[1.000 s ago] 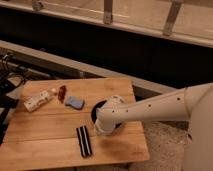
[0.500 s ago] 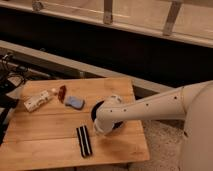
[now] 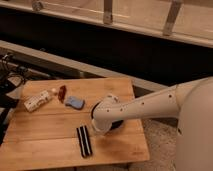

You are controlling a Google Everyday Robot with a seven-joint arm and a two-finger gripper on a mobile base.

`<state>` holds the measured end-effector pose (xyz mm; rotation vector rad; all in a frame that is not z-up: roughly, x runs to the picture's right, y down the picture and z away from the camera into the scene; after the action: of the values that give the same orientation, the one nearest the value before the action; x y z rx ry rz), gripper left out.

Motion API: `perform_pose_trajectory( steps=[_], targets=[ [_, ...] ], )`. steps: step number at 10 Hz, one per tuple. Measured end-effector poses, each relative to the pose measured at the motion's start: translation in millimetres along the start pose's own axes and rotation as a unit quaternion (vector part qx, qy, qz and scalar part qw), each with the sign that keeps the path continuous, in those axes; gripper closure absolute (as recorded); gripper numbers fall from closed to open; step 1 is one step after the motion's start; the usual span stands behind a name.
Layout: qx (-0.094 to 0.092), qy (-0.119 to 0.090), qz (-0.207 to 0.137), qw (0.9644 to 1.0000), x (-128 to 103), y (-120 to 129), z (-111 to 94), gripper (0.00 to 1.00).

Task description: Push the eraser across the table

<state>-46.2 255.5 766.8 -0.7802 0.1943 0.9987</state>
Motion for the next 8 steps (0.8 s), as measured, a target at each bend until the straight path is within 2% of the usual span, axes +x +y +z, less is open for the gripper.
perform_pose_trajectory(
  steps=[1, 2, 4, 5, 8],
  targets=[
    [-0.003, 0.011, -0.006, 0.9999, 0.4, 4.0, 5.6, 1.00],
    [-0.010, 0.034, -0.019, 0.9992, -1.0, 13.8, 22.1, 1.00],
    [-0.023, 0.063, -0.033, 0.9972, -0.3, 23.6, 41.1, 1.00],
    [-0.029, 0.067, -0.036, 0.9967, -0.9, 28.4, 43.2, 1.00],
    [-0.028, 0.067, -0.039, 0.9966, 0.0, 27.9, 40.3, 1.00]
  ],
)
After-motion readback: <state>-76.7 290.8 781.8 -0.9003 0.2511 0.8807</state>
